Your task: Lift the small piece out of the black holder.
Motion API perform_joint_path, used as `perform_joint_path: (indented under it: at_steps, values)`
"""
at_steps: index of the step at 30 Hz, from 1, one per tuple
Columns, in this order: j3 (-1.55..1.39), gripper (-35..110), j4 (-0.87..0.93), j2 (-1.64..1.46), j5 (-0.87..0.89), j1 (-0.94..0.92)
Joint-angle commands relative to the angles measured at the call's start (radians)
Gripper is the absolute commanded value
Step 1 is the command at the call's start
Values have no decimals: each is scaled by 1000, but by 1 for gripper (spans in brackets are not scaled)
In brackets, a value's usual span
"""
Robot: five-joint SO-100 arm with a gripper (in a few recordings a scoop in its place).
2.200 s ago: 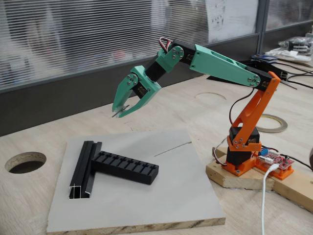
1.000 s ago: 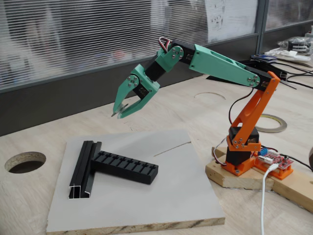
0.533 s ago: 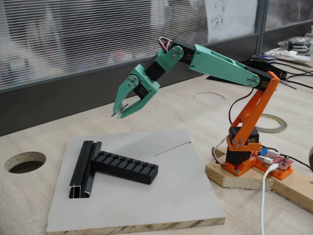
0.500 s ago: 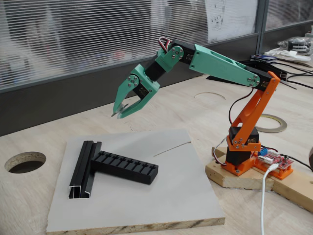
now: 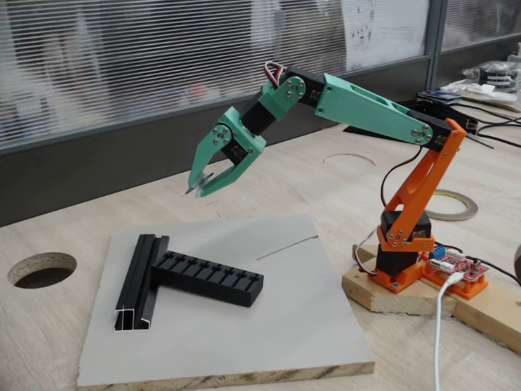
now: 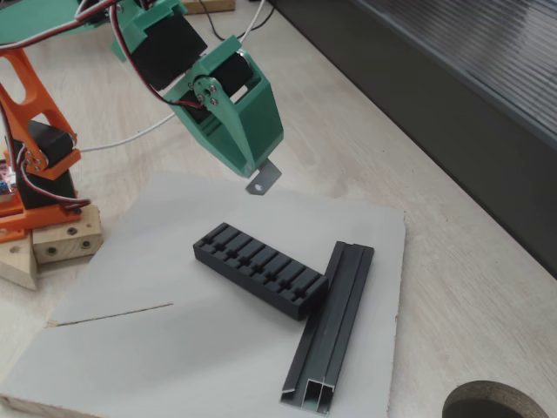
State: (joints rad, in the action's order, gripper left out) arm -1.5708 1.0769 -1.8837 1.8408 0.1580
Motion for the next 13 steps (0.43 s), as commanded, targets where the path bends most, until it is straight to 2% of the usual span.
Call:
perform_joint_path:
  at_steps: [1,13]
  values:
    - [17,4,-3,-41,-5,0]
    - [17,4,-5,-29,-5,0]
